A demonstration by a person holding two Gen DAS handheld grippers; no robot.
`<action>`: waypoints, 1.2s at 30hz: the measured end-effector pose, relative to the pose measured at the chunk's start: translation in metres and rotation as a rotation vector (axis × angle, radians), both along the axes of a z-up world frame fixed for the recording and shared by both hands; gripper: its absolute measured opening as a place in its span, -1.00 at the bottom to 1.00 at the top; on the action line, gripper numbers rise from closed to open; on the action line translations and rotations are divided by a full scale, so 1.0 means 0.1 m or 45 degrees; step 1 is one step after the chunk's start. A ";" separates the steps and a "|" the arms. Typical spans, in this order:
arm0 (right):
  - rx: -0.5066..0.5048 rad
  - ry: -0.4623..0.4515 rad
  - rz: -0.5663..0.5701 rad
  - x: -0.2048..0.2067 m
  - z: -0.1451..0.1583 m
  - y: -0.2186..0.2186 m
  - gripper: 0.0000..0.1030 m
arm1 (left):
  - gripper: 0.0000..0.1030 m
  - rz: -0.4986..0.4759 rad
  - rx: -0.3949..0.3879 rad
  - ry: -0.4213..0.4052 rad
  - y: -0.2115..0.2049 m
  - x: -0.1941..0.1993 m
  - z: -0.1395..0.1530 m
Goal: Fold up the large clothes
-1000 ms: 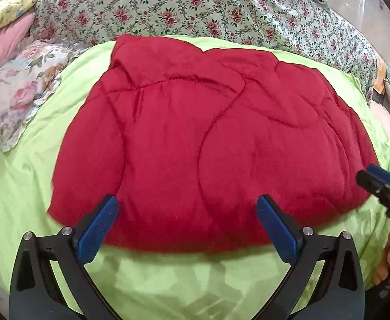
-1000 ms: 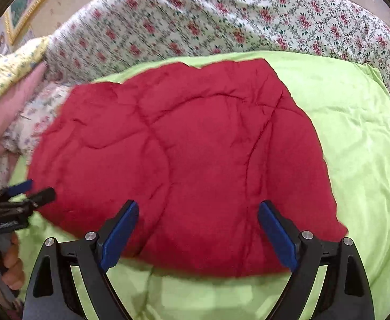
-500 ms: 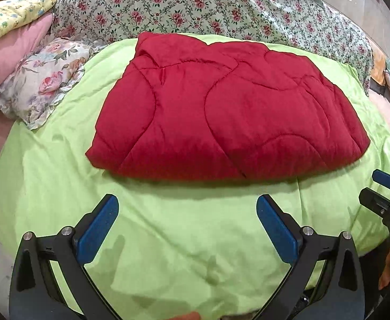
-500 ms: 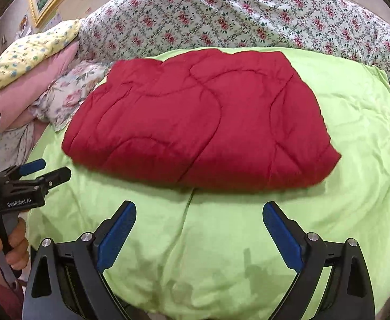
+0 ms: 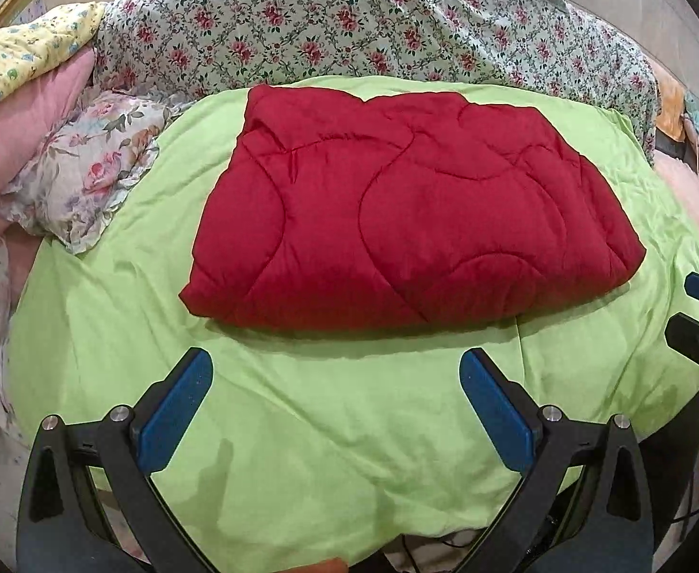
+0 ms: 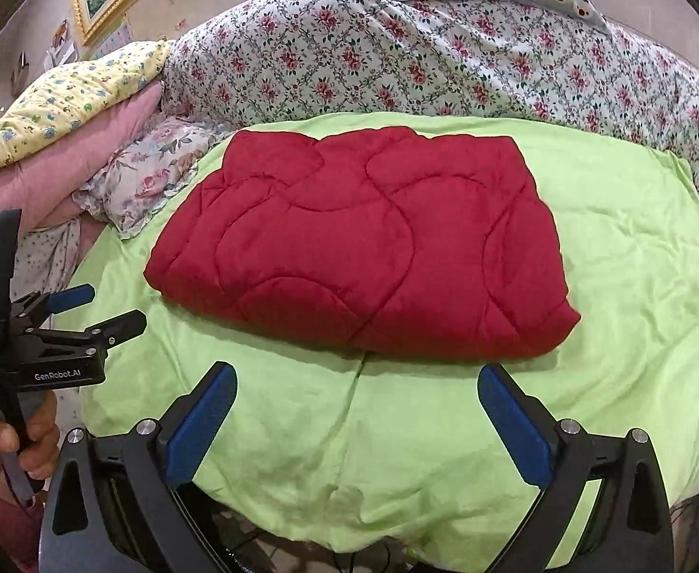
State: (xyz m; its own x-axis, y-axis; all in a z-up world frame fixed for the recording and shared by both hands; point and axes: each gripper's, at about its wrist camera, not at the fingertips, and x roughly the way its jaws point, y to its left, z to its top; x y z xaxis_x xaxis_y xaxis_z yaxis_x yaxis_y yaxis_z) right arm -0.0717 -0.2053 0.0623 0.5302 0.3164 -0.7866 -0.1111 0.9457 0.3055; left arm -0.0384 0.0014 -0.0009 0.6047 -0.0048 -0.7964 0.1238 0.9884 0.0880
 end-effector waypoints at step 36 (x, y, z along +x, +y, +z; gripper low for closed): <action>-0.005 0.070 -0.002 0.48 -0.19 -0.02 0.98 | 1.00 0.025 0.055 0.021 -0.05 0.46 -0.04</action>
